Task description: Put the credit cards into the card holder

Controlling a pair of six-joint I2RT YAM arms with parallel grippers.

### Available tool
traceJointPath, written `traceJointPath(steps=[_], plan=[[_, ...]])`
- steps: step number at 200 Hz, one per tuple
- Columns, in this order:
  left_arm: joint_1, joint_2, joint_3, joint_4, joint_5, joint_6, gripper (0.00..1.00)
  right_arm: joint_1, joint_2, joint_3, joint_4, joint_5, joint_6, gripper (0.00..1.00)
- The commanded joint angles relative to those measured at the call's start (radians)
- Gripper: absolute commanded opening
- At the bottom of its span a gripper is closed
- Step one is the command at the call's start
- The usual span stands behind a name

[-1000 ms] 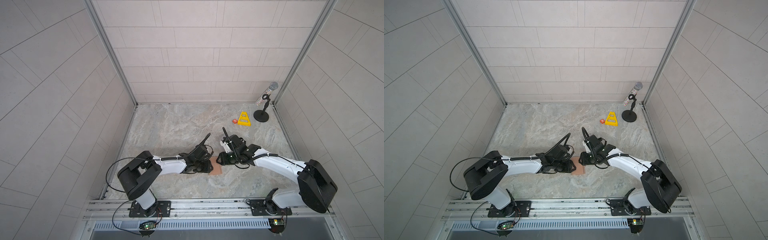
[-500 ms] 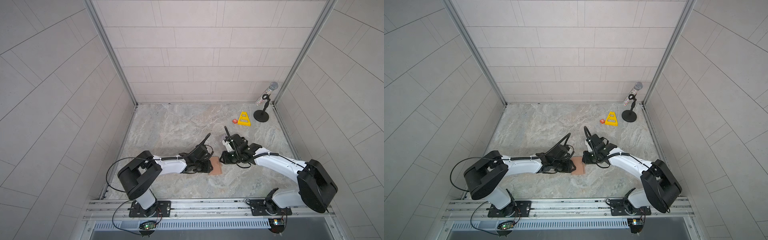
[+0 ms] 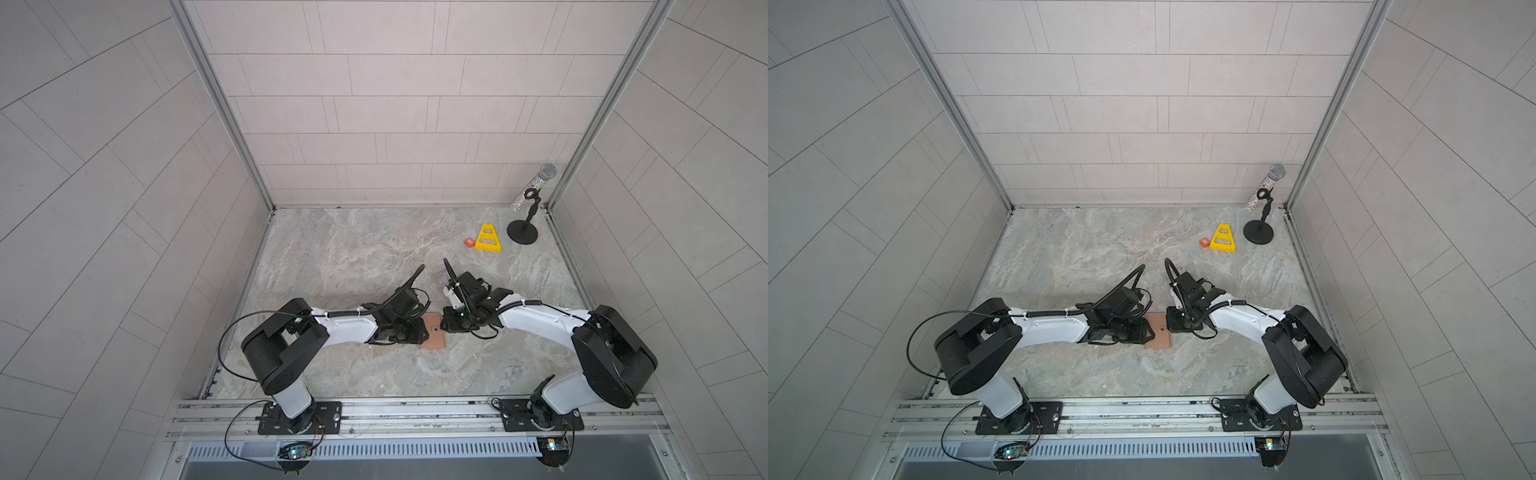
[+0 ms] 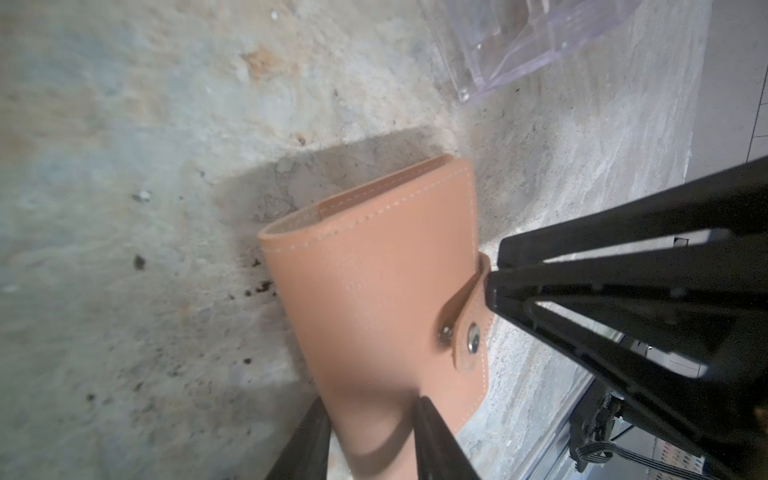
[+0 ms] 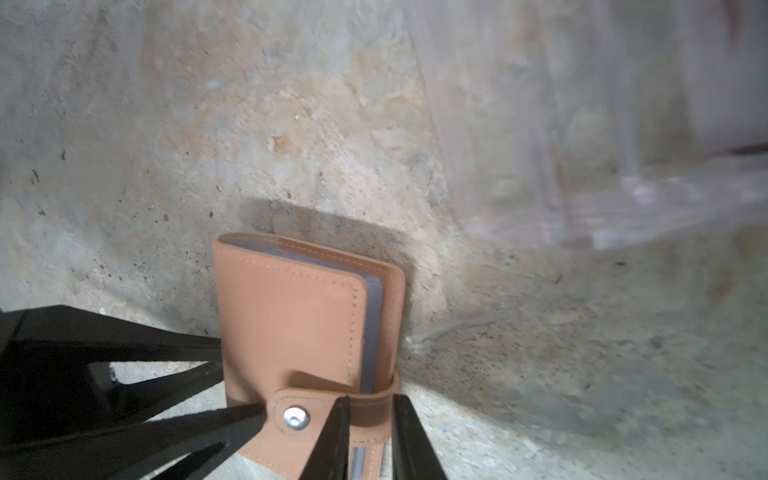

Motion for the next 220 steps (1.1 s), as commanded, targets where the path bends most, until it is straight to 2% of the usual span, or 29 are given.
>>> traceJointPath(steps=[1, 220], plan=[[-0.010, 0.036, 0.001, -0.070, -0.012, 0.015, 0.38, -0.001, 0.019, -0.010, 0.036, -0.031, 0.004, 0.21], [-0.015, 0.073, 0.033, -0.083, -0.006, 0.016, 0.37, 0.005, 0.080, -0.020, 0.110, -0.130, 0.013, 0.20]])
